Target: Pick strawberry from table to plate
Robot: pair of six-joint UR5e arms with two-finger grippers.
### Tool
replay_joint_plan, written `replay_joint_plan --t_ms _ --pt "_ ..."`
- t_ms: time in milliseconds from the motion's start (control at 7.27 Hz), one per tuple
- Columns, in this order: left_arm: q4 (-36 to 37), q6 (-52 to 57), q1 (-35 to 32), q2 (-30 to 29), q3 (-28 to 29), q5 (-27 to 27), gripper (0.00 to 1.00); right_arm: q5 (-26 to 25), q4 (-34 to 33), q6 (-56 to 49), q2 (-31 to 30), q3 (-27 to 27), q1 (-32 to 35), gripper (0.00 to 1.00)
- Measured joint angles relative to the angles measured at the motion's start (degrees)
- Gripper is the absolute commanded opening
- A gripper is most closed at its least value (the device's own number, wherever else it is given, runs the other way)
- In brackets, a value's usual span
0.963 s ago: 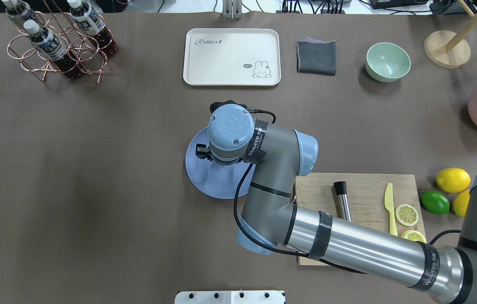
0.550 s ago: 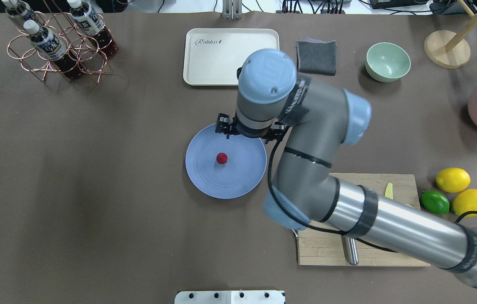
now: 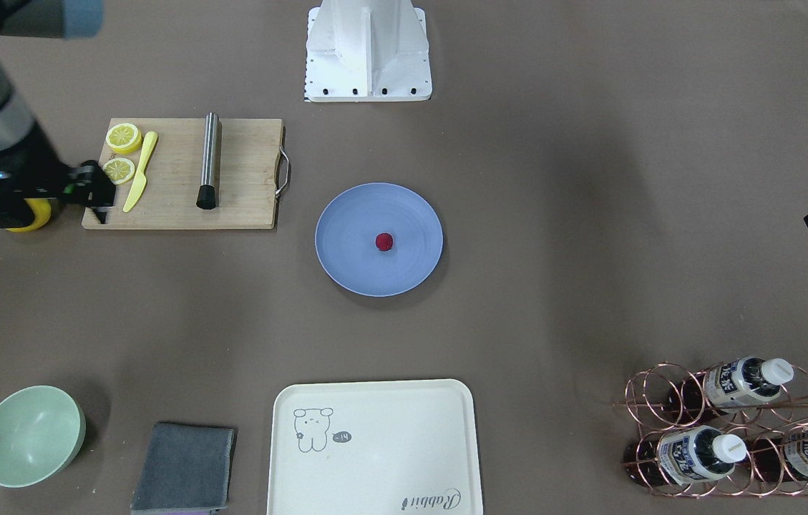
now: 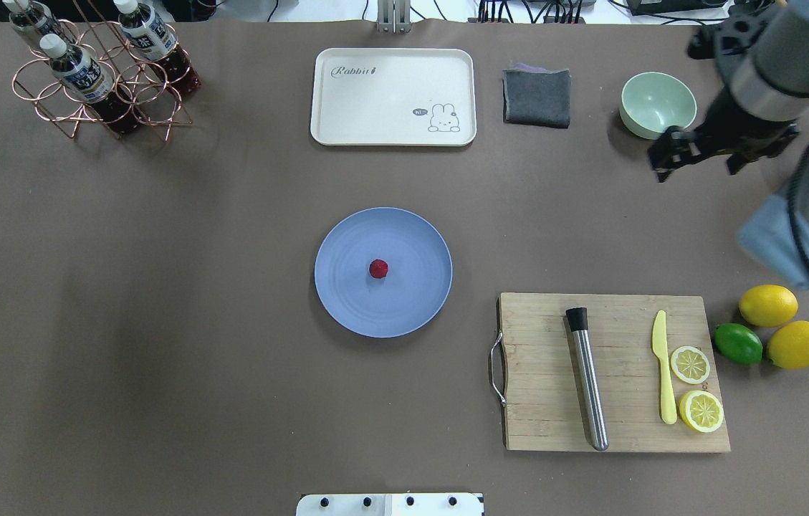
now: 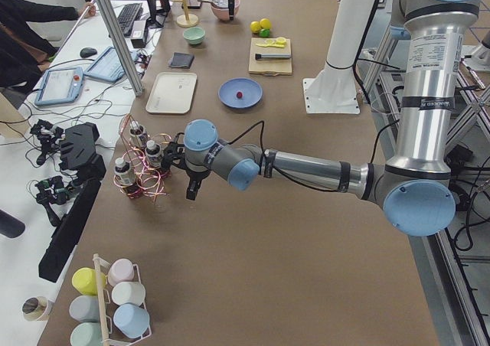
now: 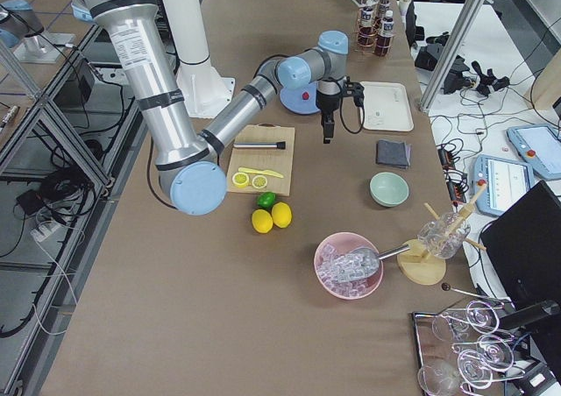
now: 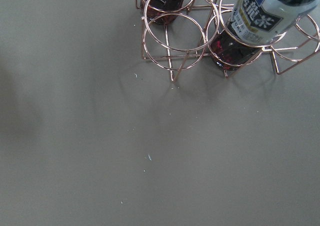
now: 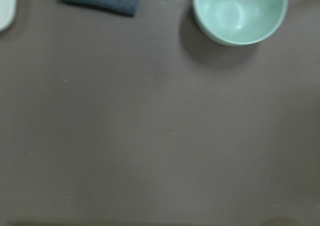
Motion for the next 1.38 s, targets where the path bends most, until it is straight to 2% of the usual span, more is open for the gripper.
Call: replay_joint_plan --t_ms 275,550,826,1376 --pt "10.73 14.31 -4.90 0.08 -0.17 1.67 0.98 5.11 0.23 -23.84 -7.84 -5.43 14.61 1.00" --pt "18.45 24.53 -8.15 -0.36 -0.30 7.87 0.98 7.57 0.36 -38.99 -11.58 -11.56 24.80 1.00" --pt "22.26 28.35 -9.16 -0.12 -0.21 9.70 0.98 9.24 0.43 -43.49 -13.53 -14.25 29.43 1.00" --pt "22.89 28.55 -9.27 0.18 0.14 8.39 0.98 9.77 0.43 -43.49 -14.36 -14.70 31.04 1.00"
